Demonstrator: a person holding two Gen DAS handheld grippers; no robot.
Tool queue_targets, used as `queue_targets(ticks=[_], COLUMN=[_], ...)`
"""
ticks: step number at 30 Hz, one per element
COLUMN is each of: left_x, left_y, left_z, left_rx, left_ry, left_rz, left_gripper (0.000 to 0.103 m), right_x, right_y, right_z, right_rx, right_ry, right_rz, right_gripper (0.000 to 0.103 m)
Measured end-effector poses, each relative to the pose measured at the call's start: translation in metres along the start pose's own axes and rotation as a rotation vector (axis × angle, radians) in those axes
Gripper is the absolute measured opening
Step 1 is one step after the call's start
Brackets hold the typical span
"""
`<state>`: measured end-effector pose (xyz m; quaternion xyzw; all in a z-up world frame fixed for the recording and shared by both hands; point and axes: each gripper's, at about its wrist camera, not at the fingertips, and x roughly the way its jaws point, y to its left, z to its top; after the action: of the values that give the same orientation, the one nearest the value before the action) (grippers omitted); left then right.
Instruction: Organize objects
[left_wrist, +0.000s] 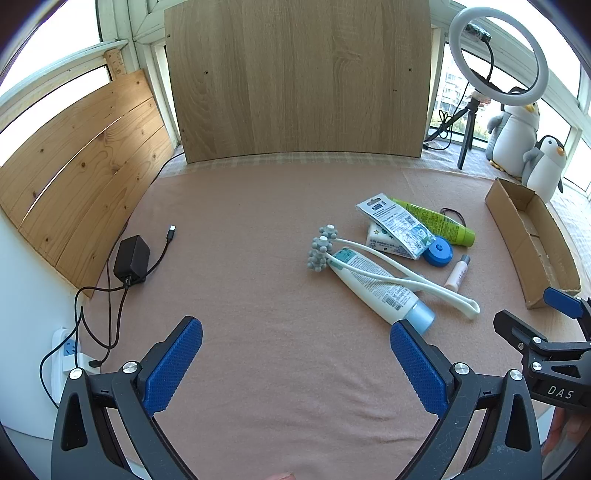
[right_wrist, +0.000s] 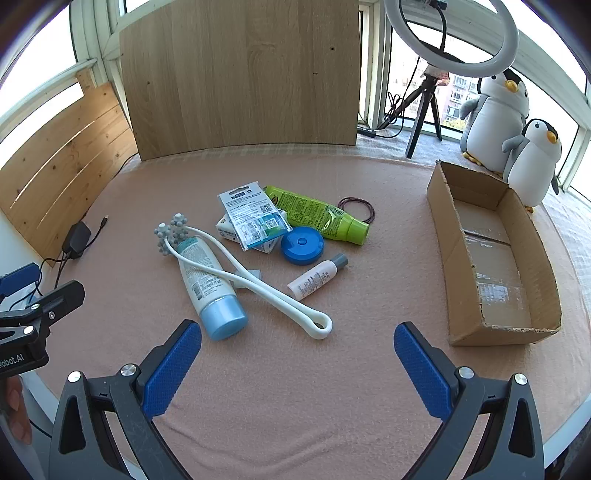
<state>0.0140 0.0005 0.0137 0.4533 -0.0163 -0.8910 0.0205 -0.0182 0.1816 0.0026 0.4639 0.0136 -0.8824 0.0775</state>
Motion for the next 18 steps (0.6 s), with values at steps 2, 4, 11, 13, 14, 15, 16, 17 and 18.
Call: queue_targets(ticks=[2,4,11,13,14,15,16,17,18], left_x=[0.0,0.002,0.005,0.006,0.005,0.004,0.003,0.001,0.0], left_y=[0.0,0.0,-0.001,-0.001,0.0,0.0,0.0,0.001,0.002], left_z=[0.0,0.001,0.004,0.006,0.007,0.008,0.01,0.012,0.013], left_rx=[0.0,0.0,0.002,0.002,0.001,0.002,0.005,0.008,0.007], left_ry=[0.0,0.003,0.003,0.003,0.0,-0.005,-0.01,-0.016,-0.022], left_rz=[-0.001,-0.001,-0.001,-0.001,-0.002,-0.002,-0.001,-0.001,-0.001], left_gripper=[0.103,0.103,0.103,0.103,0.103,0.103,0.103,0.103,0.103], right_x=[0.001,0.002,0.005,0.006,0.007,0.006,0.006,0.007,0.006], right_y=[0.001,0.001,0.001,0.001,0.001,0.0,0.0,-0.001,-0.001], right_z=[0.0,0.0,0.003,0.004,0.004,0.004,0.004,0.005,0.005], right_rx=[-0.002,-0.002,-0.004,-0.004,-0.004,-0.002,-0.001,0.001,0.002], right_ry=[0.002,0.003,0.009,0.012,0.012,0.01,0.008,0.008,0.004], right_rz=[0.001,0.001,0.001,0.0,0.0,-0.001,0.0,0.001,0.003], right_gripper=[0.103,0.103,0.103,0.103,0.103,0.103,0.103,0.103,0.103])
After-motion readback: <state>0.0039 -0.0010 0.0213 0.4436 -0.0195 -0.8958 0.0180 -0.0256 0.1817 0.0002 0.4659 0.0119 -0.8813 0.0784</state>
